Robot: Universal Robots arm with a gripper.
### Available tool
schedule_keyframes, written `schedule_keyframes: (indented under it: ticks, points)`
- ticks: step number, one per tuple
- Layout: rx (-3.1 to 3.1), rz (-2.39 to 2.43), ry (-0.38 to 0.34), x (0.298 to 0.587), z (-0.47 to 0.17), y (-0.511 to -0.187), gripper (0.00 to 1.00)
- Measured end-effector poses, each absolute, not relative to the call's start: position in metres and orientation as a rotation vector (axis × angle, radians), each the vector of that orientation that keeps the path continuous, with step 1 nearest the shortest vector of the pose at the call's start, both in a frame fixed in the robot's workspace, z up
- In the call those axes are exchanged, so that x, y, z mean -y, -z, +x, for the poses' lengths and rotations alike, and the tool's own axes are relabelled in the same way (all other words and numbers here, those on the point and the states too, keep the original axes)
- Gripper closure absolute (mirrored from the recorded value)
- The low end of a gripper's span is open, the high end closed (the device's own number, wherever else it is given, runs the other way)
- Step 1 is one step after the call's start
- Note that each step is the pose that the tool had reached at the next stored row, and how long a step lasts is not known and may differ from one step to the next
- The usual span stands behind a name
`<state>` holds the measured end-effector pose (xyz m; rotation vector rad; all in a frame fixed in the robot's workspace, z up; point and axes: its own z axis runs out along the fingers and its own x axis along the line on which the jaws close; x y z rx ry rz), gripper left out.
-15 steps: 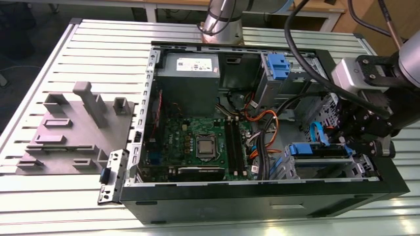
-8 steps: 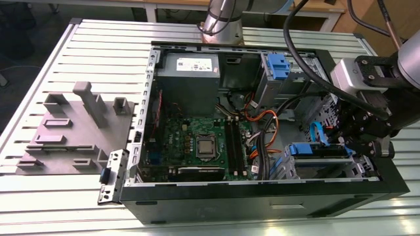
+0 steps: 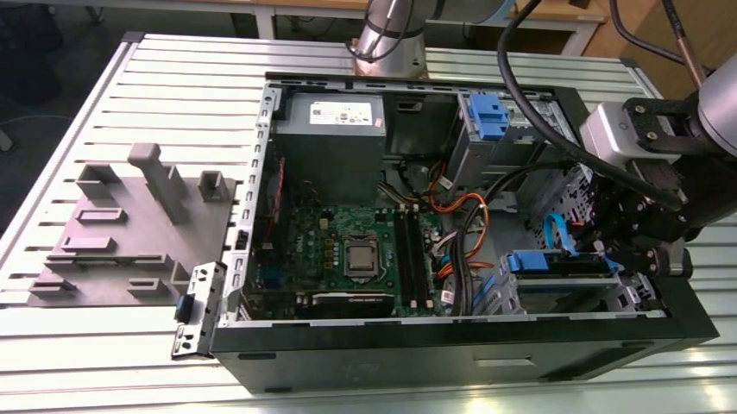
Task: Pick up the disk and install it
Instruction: 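Insert the second disk wire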
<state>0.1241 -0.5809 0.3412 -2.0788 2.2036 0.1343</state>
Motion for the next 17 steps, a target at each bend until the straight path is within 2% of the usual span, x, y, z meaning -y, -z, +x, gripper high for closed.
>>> schedule_keyframes:
  ticks: [17]
  points:
    - [-2.204, -2.079, -0.134, 0.591, 0.124, -0.341, 0.83]
